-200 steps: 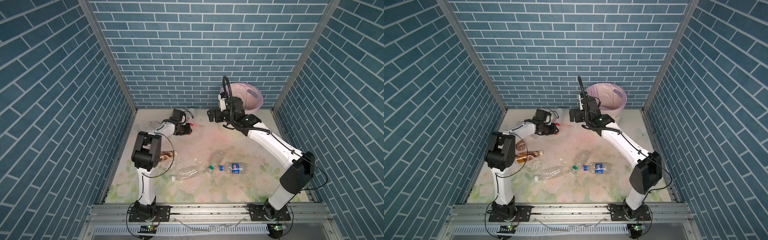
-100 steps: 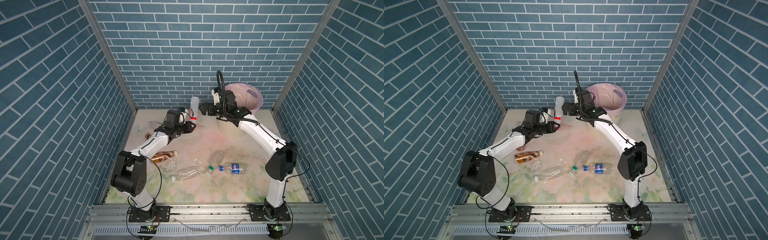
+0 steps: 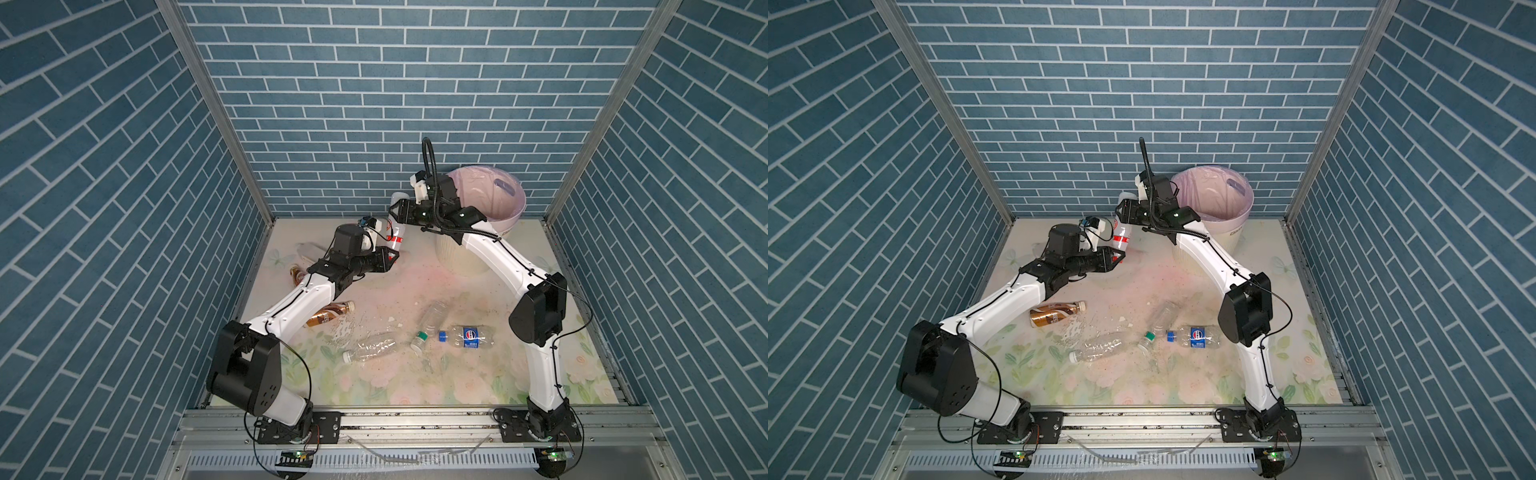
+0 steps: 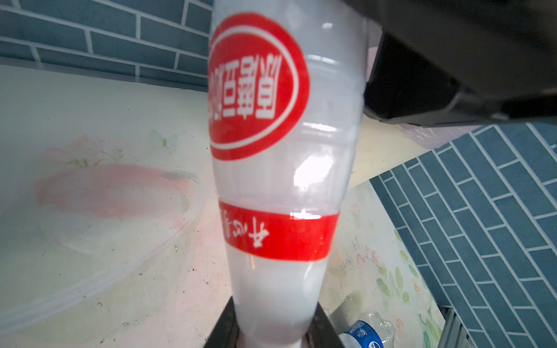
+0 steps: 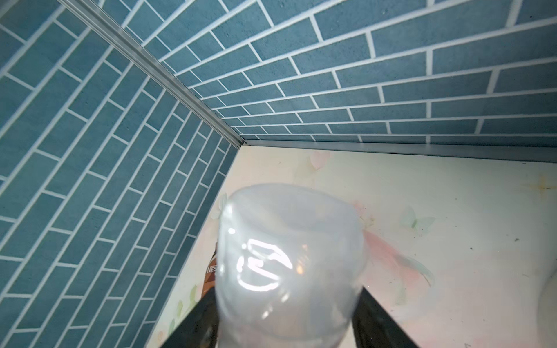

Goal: Throw the plastic bottles in the bin
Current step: Pick up the plastic bottle from the top-center of the table.

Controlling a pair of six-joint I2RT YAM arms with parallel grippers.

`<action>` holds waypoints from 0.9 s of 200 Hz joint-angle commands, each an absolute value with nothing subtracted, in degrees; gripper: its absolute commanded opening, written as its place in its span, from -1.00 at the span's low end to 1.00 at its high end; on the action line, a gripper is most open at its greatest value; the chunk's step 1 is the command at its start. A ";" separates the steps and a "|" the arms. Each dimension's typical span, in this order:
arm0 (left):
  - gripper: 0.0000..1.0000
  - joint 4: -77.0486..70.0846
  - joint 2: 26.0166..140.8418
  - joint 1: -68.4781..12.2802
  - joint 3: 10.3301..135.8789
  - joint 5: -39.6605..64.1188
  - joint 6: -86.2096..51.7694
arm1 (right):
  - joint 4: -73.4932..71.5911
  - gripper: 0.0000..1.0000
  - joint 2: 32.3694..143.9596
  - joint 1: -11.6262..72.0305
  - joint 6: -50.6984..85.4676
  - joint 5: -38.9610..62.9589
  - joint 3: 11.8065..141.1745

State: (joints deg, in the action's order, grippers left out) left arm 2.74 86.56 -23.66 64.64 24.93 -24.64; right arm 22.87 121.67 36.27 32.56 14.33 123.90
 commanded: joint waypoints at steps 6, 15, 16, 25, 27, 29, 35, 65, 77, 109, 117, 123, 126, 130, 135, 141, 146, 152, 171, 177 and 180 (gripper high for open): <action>-0.42 1.86 84.96 -24.54 64.16 24.77 -23.91 | 24.22 -0.02 123.31 36.05 34.26 16.50 128.00; -0.38 1.85 84.90 -24.56 64.16 24.55 -23.99 | 24.22 -0.18 123.22 36.12 34.28 16.61 128.14; -0.37 1.85 84.81 -24.59 64.16 24.53 -23.99 | 24.29 -0.20 123.18 36.08 34.28 16.61 128.14; -0.32 2.05 84.85 -24.54 64.31 24.34 -23.99 | 24.26 -0.31 122.97 35.95 34.21 16.61 128.22; -0.30 2.14 84.85 -24.53 64.33 24.23 -23.99 | 24.26 -0.33 122.87 36.01 34.17 16.57 128.23; -0.28 2.18 84.82 -24.59 64.38 24.19 -23.99 | 24.26 -0.35 122.81 36.05 34.14 16.53 128.23; -0.21 2.36 84.67 -24.57 64.49 24.02 -23.99 | 24.39 -0.40 122.36 36.04 33.85 16.36 128.23; 0.23 3.88 83.09 -24.56 65.84 23.09 -23.69 | 26.20 -0.55 119.05 35.71 30.58 13.30 128.21; 0.40 4.60 82.23 -24.59 66.88 22.74 -23.33 | 27.29 -0.56 117.16 35.51 28.35 11.29 128.23; 0.98 6.93 80.31 -24.60 71.13 22.17 -22.02 | 30.24 -0.58 110.59 34.84 20.96 3.64 128.53; 0.99 7.19 79.92 -24.69 72.21 22.09 -21.78 | 30.66 -0.58 108.56 34.85 18.52 1.34 128.66; 0.99 7.35 79.67 -24.71 73.10 22.03 -21.63 | 30.84 -0.58 106.97 34.72 16.65 -0.43 128.68; 0.99 7.46 79.68 -24.83 73.57 21.98 -21.40 | 30.85 -0.58 106.11 34.72 15.81 -1.42 128.67; 0.99 7.60 79.57 -24.89 74.29 21.91 -21.19 | 30.85 -0.58 104.99 34.84 14.45 -2.76 128.67; 0.99 7.88 79.55 -25.06 75.30 21.73 -20.81 | 30.79 -0.57 103.58 34.73 12.90 -4.59 128.60; 0.99 8.39 79.67 -25.34 76.54 21.38 -20.26 | 30.55 -0.58 101.92 34.61 11.13 -6.78 128.59; 0.99 8.80 79.84 -25.69 77.71 21.05 -19.86 | 30.23 -0.58 100.55 34.46 9.76 -8.40 128.42; 0.99 9.46 80.18 -26.04 79.15 20.51 -19.37 | 29.62 -0.58 98.88 34.15 8.47 -10.27 128.14; 0.99 11.02 82.04 -27.03 83.69 20.42 -18.09 | 26.19 -0.59 93.22 32.69 4.83 -15.51 126.47; 0.99 11.35 82.60 -27.43 84.97 20.44 -17.64 | 24.34 -0.59 91.25 32.25 3.48 -17.34 125.31; 0.99 11.53 82.88 -27.68 85.59 20.36 -17.39 | 23.36 -0.59 90.30 31.99 2.83 -18.19 124.66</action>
State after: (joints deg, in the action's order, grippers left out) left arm 8.82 81.01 -26.17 80.93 21.23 -20.43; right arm 29.26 97.30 33.80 12.16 -7.38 125.19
